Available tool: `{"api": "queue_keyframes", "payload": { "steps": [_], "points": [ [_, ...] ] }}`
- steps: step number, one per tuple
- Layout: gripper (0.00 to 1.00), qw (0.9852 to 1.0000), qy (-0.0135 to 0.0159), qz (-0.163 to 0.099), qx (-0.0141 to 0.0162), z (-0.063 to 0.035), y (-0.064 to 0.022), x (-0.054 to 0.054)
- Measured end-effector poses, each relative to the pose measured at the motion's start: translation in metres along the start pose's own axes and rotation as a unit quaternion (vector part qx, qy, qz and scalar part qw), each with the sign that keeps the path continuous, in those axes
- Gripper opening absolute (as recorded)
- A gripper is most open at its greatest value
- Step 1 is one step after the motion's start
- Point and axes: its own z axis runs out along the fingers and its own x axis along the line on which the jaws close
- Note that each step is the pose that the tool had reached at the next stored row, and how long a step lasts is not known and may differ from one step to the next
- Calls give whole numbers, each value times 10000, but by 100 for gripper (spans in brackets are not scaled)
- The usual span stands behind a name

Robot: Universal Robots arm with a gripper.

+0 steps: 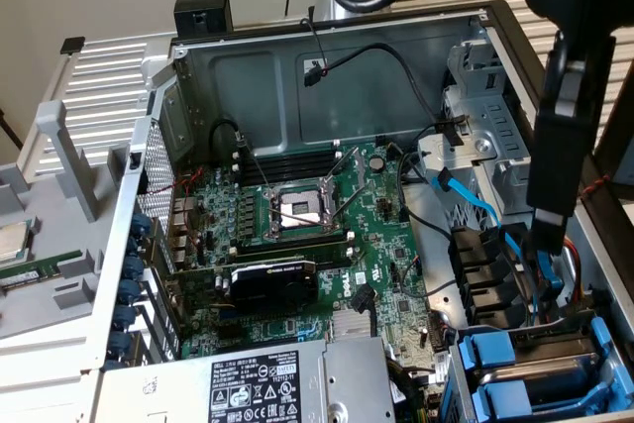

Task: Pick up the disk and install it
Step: 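Insert the first disk wire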

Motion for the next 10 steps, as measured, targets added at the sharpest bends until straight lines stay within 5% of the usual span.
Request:
{"api": "queue_keyframes", "payload": {
  "steps": [10],
  "points": [
    [67,9998,39,214,-36,45,-47,-61]
  ]
}}
